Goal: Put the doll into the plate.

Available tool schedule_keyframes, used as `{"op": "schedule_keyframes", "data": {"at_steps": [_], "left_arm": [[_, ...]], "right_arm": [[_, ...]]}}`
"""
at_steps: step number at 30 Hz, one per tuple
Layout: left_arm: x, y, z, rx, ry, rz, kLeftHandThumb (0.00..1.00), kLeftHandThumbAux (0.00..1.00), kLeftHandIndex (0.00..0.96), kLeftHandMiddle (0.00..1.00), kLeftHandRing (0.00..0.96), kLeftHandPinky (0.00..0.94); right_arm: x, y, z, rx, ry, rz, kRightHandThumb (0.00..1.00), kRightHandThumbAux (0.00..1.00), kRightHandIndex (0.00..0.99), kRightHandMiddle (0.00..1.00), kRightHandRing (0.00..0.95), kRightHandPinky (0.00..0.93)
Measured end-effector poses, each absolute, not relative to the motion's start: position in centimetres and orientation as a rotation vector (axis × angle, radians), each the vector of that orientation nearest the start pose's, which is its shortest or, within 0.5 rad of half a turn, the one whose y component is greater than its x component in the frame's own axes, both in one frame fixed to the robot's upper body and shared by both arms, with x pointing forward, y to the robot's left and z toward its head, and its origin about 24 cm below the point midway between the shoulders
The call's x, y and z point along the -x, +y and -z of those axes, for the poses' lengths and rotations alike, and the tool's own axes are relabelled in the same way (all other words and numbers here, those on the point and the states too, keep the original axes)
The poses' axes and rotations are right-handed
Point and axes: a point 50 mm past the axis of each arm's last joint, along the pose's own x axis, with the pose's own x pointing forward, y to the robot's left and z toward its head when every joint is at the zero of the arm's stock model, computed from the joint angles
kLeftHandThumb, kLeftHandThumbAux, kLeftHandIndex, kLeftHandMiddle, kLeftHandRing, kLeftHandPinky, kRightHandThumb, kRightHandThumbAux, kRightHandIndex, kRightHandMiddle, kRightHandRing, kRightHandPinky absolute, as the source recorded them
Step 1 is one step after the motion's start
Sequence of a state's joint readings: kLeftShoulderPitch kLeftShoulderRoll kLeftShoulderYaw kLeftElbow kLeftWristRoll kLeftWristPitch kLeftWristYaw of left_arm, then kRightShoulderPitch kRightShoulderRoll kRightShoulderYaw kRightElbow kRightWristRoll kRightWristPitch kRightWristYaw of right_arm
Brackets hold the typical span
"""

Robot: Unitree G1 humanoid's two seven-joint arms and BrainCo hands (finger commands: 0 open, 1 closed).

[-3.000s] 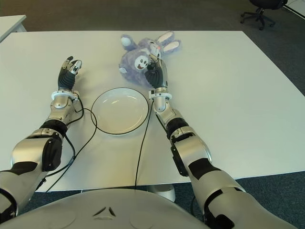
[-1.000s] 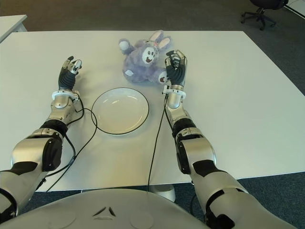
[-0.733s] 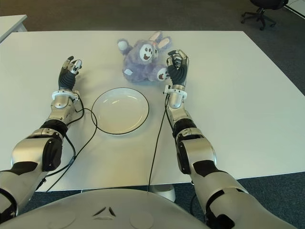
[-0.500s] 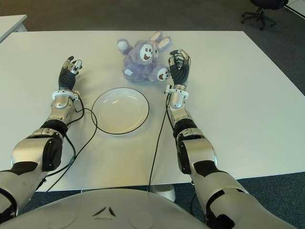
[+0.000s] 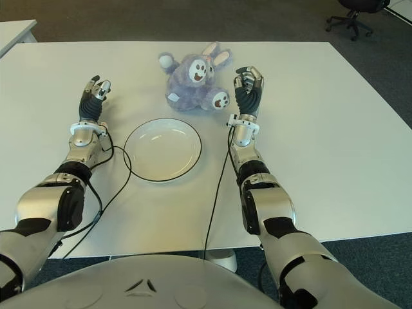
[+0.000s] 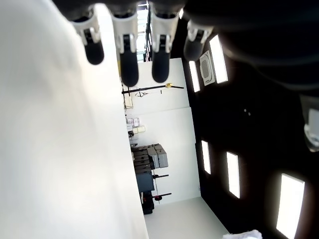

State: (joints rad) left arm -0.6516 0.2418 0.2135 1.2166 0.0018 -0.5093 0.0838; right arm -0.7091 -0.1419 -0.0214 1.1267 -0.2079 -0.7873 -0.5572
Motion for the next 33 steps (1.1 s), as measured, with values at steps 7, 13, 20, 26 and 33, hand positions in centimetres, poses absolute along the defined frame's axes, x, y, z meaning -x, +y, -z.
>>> {"op": "schedule_keyframes", "data": {"at_steps": [7, 13, 20, 26, 33], "left_arm": [[-34.1, 22.6, -2.6, -0.119, 0.034, -0.232, 0.000, 0.368, 0.000, 0.164, 0.166, 0.078], [-34.1, 22.6, -2.6, -0.120, 0.033, -0.231, 0.000, 0.384, 0.000, 0.161, 0.178, 0.098], [-34.1, 22.6, -2.6, -0.119, 0.033, -0.232, 0.000, 0.387, 0.000, 0.161, 0.179, 0.120], [-34.1, 22.6, -2.6, -0.119, 0.033, -0.232, 0.000, 0.388, 0.000, 0.166, 0.181, 0.113], [-34.1, 22.7, -2.6, -0.119, 0.033, -0.233, 0.000, 0.391, 0.000, 0.166, 0.183, 0.110]], "right_arm": [[-35.0, -16.2, -8.0, 0.206, -0.438, 0.325, 0.714, 0.705, 0.435, 0.741, 0.760, 0.748], [-35.0, -16.0, -8.2, 0.198, -0.456, 0.279, 0.706, 0.711, 0.427, 0.611, 0.644, 0.622], [-35.0, -15.7, -8.2, 0.205, -0.458, 0.233, 0.688, 0.718, 0.402, 0.335, 0.325, 0.259], [-35.0, -15.4, -8.2, 0.219, -0.453, 0.191, 0.521, 0.611, 0.203, 0.268, 0.239, 0.173], [-35.1, -14.9, -8.0, 0.250, -0.435, 0.130, 0.480, 0.563, 0.117, 0.243, 0.212, 0.176]]}}
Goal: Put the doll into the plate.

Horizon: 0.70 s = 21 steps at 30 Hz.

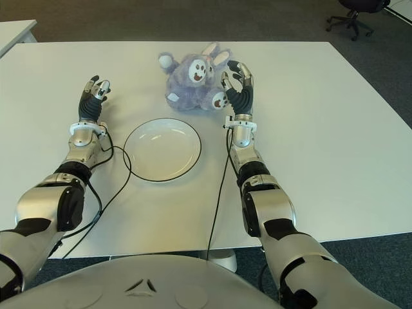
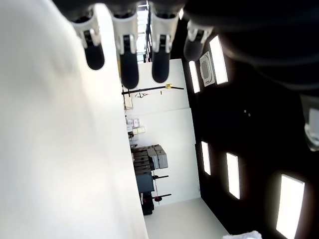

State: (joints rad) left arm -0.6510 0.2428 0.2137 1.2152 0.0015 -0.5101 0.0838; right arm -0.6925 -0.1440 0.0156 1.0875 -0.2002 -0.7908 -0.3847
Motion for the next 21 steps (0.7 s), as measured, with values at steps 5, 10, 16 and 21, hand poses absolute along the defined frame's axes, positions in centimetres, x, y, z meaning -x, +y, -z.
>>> {"op": "schedule_keyframes", "data": {"at_steps": [5, 10, 16, 21], "left_arm": [[-34.08, 22.69, -2.65, -0.120, 0.030, -0.233, 0.000, 0.392, 0.000, 0.161, 0.179, 0.120], [-34.11, 22.70, -2.74, -0.119, 0.026, -0.234, 0.000, 0.391, 0.000, 0.163, 0.176, 0.087], [-34.12, 22.72, -2.77, -0.119, 0.024, -0.234, 0.000, 0.394, 0.000, 0.159, 0.171, 0.101], [-34.13, 22.74, -2.81, -0.120, 0.023, -0.235, 0.000, 0.390, 0.000, 0.159, 0.175, 0.085]], "right_arm": [[-35.16, -14.60, -7.81, 0.271, -0.418, 0.097, 0.516, 0.555, 0.101, 0.212, 0.193, 0.181], [-35.23, -14.37, -7.64, 0.289, -0.401, 0.074, 0.559, 0.548, 0.096, 0.197, 0.179, 0.169], [-35.30, -14.12, -7.45, 0.310, -0.383, 0.057, 0.566, 0.543, 0.096, 0.199, 0.180, 0.175], [-35.32, -13.96, -7.38, 0.319, -0.376, 0.050, 0.565, 0.550, 0.095, 0.204, 0.190, 0.193]]}}
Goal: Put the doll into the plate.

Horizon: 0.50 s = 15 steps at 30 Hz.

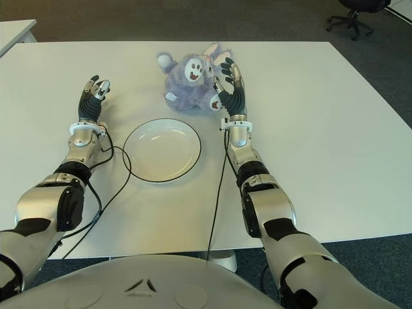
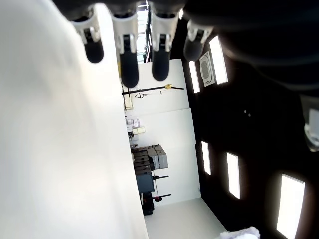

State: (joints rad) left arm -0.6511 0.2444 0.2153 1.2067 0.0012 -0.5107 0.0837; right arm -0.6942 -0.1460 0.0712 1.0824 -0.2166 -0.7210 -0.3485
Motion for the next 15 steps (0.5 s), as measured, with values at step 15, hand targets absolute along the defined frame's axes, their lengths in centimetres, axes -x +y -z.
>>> {"op": "schedule_keyframes", "data": {"at_steps": [15], "left_arm": [[-34.16, 22.76, -2.92, -0.121, 0.017, -0.235, 0.000, 0.392, 0.000, 0.163, 0.182, 0.105]], "right_arm": [[-35.20, -13.41, -7.43, 0.331, -0.391, 0.036, 0.565, 0.573, 0.109, 0.211, 0.206, 0.224]]}}
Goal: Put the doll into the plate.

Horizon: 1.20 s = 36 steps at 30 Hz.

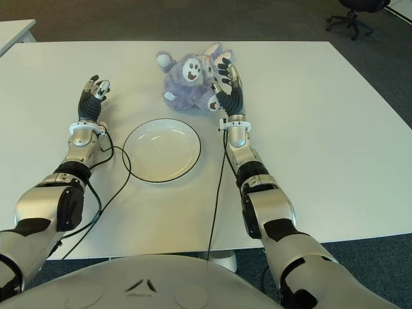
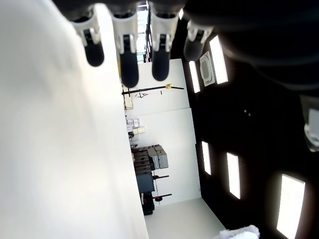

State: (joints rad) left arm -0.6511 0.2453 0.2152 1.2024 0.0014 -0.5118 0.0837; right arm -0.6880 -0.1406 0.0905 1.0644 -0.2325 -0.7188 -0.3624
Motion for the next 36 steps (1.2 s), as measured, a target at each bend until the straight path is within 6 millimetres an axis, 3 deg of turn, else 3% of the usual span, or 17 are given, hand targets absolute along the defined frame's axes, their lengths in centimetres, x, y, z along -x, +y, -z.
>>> {"op": "schedule_keyframes", "data": {"at_steps": [21, 36], "left_arm": [[-34.20, 22.77, -3.03, -0.121, 0.011, -0.235, 0.000, 0.402, 0.000, 0.163, 0.182, 0.090], [-34.24, 22.74, -3.13, -0.121, 0.006, -0.234, 0.000, 0.390, 0.000, 0.163, 0.182, 0.109]], "right_arm": [[-34.96, -13.14, -7.67, 0.333, -0.418, 0.027, 0.618, 0.572, 0.097, 0.206, 0.191, 0.195], [-34.49, -12.92, -8.11, 0.338, -0.466, 0.014, 0.565, 0.565, 0.092, 0.190, 0.192, 0.204]]}}
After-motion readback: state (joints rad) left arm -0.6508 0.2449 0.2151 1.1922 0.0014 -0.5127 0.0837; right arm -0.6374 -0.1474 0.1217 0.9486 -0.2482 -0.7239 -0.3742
